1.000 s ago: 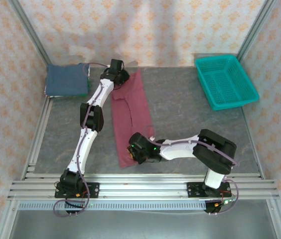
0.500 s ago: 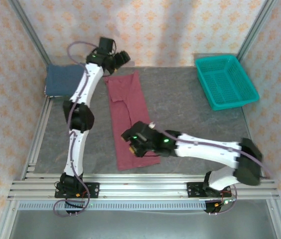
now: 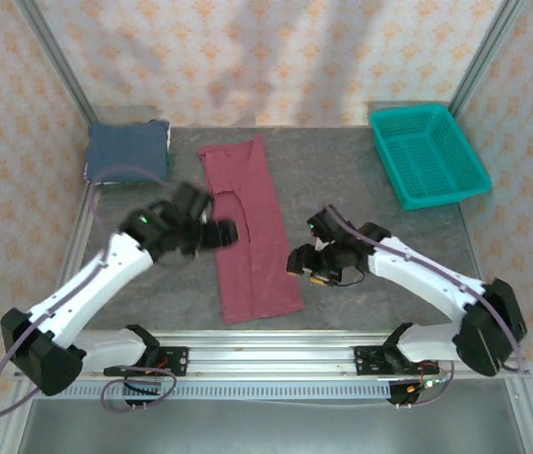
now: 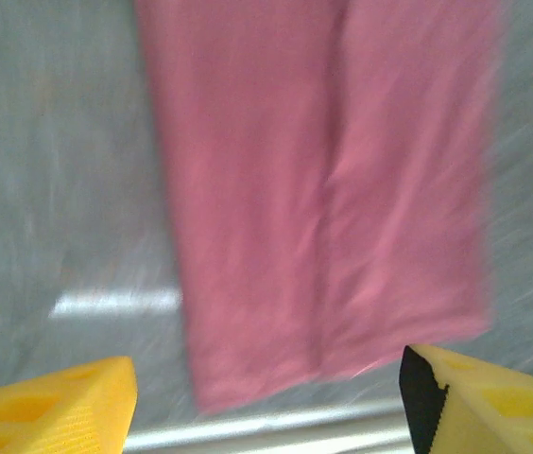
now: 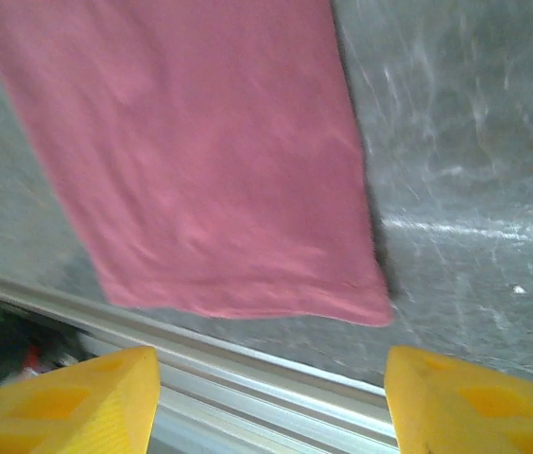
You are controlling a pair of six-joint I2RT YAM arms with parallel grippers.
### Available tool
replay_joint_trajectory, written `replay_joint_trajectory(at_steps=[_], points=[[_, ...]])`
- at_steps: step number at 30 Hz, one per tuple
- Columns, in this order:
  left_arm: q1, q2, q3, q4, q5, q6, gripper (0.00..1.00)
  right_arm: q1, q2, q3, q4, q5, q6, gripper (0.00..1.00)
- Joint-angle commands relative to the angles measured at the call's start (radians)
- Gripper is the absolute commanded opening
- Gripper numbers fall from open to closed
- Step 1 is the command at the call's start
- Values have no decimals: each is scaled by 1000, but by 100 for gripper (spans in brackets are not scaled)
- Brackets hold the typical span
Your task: Fold and stack the t-shirts
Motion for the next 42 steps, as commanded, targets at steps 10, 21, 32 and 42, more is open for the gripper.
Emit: replay_joint_trajectory(at_steps=[10, 21, 32, 42], points=[[-286, 37, -268, 264, -92, -361, 58, -3, 121, -115, 180, -122, -112, 59], [-287, 55, -384, 414, -111, -433, 50, -3, 158, -145, 223, -109, -94, 56], [-287, 128, -378, 532, -141, -444, 34, 29, 176, -160, 229, -92, -82, 54], [-287, 207, -310, 535, -166, -433, 11, 62, 222, -129, 265, -40, -33, 7]])
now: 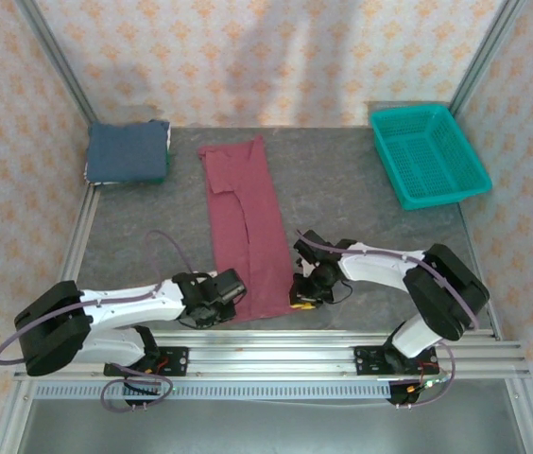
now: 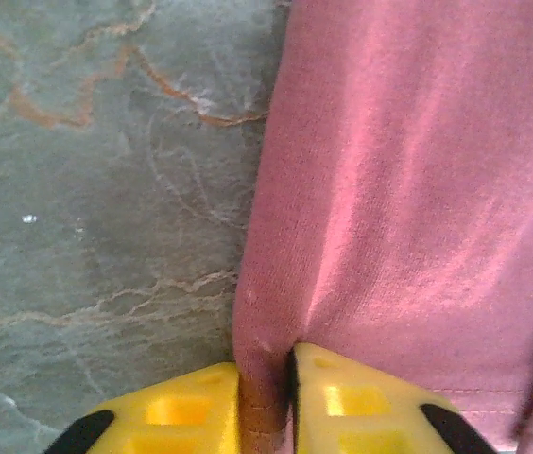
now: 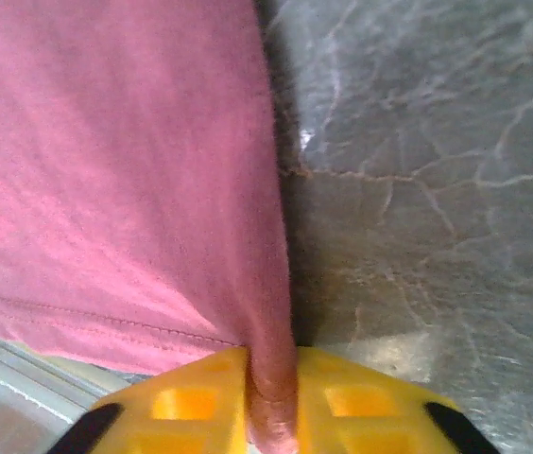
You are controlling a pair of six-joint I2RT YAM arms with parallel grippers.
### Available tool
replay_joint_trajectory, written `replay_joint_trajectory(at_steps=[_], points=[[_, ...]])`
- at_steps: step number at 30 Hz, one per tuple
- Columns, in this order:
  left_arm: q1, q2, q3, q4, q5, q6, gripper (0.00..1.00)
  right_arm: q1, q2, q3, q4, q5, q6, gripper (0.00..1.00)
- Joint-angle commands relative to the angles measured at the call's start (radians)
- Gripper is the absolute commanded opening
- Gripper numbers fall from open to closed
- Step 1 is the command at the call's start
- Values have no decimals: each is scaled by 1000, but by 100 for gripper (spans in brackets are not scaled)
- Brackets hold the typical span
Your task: Fold and stack the t-shirts
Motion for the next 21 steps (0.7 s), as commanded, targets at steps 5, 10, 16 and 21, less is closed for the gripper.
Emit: replay_joint_trajectory(at_steps=[5, 10, 16, 21], points=[[-14, -36, 19, 69, -113, -5, 0, 16, -45, 10, -10, 52, 41, 0], [-42, -195, 7, -76, -164, 0, 0, 36, -112, -31, -14, 65, 121, 0], [-113, -260, 8, -163, -182, -35, 0, 107, -186, -66, -3, 93, 258, 0], [-175, -273, 33, -213, -221, -84, 0, 157, -272, -62, -35, 136, 329, 0]])
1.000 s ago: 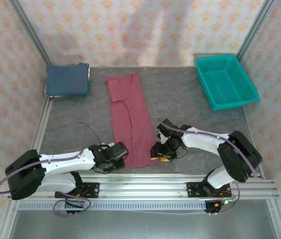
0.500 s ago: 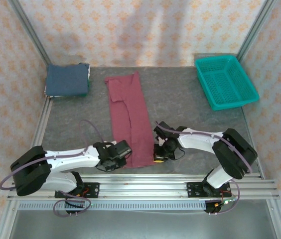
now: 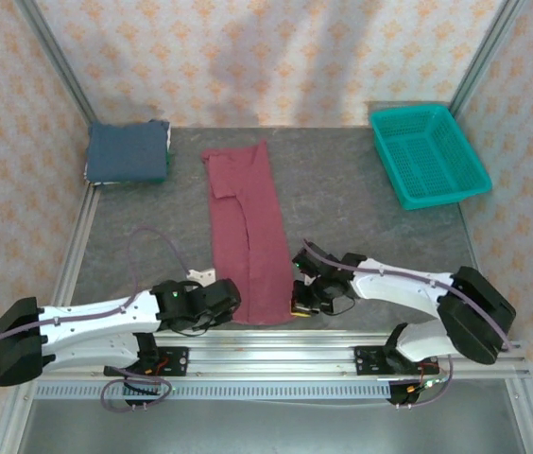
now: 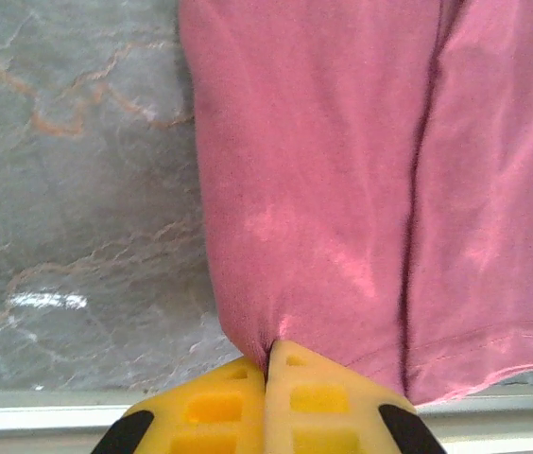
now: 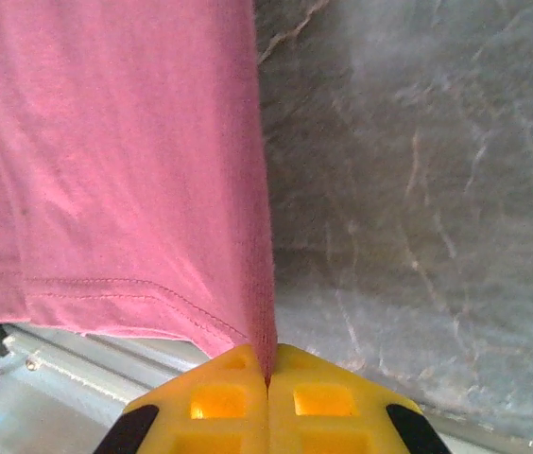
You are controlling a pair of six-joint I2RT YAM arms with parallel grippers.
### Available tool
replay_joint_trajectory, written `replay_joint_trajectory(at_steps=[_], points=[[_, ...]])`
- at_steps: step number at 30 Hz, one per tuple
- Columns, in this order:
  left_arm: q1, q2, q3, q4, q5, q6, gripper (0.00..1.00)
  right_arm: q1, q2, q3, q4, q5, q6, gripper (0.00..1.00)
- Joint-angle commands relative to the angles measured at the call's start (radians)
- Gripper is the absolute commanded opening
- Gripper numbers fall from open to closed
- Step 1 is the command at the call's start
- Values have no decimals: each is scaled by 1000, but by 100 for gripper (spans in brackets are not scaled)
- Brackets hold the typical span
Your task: Fold and stack the t-shirts
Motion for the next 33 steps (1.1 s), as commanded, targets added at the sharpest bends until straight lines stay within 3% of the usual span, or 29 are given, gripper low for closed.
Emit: replay_joint_trajectory(at_steps=[1, 6, 10, 27, 33], points=[[-28, -24, 31, -90, -86, -51, 0, 18, -57, 14, -52, 62, 72, 0], [-21, -44, 101, -119, -127, -34, 0, 16, -56, 91, -103, 90, 46, 0], [48, -61, 166, -134, -125, 29, 0, -29, 3, 215, -179, 93, -28, 0], [610, 72, 374, -140, 132, 437, 0, -284, 387, 737, -379, 64, -293, 0], [735, 177, 478, -146, 188, 542, 0, -339, 517, 914, -443, 75, -346, 0]])
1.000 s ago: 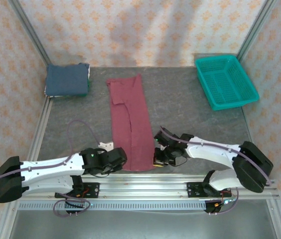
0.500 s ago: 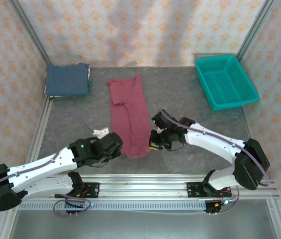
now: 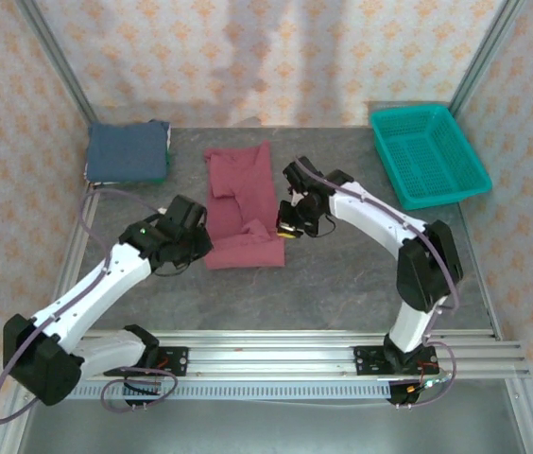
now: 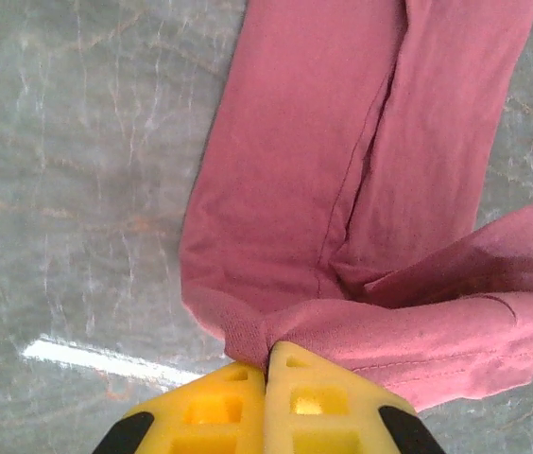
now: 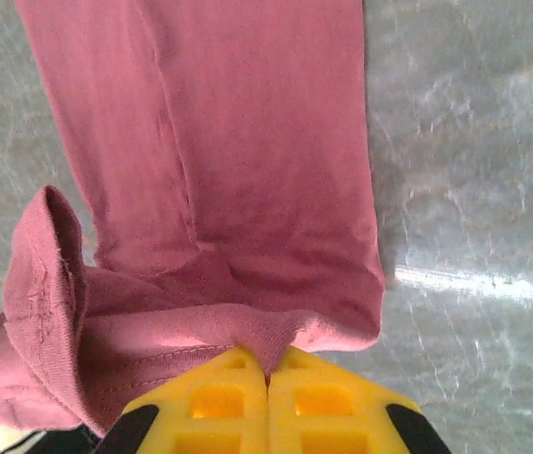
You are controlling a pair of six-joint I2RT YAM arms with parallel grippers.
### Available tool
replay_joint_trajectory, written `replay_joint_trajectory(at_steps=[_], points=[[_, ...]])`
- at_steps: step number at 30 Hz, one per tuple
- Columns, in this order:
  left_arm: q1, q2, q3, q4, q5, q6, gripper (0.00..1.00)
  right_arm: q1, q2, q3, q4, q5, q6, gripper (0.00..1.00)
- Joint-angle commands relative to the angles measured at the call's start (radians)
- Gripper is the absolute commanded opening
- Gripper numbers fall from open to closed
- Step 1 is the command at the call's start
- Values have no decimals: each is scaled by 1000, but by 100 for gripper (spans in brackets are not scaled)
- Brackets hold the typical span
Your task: Fold and stack the t-shirts
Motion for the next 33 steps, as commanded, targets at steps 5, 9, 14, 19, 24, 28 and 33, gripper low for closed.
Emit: replay_joint_trajectory(at_steps=[5, 9, 14, 19, 24, 28, 33], points=[[97, 101, 123, -28, 68, 139, 0, -46, 124, 213, -125, 37, -70, 0], [128, 168, 167, -12, 94, 165, 0, -51, 195, 320, -170, 52, -88, 0], [154, 245, 225, 2, 116, 190, 0, -69, 259, 397, -193, 64, -96, 0], [176, 318, 284, 4, 128, 212, 0, -79, 318, 464, -209, 66, -112, 0], [203, 376, 323, 8, 139, 227, 0, -94, 387, 557, -254, 74, -128, 0], [224, 396, 337, 19, 150, 230, 0, -102, 423, 613, -260, 72, -125, 0], [240, 454, 375, 28, 167, 243, 0, -111, 496, 701, -294, 64, -131, 0]])
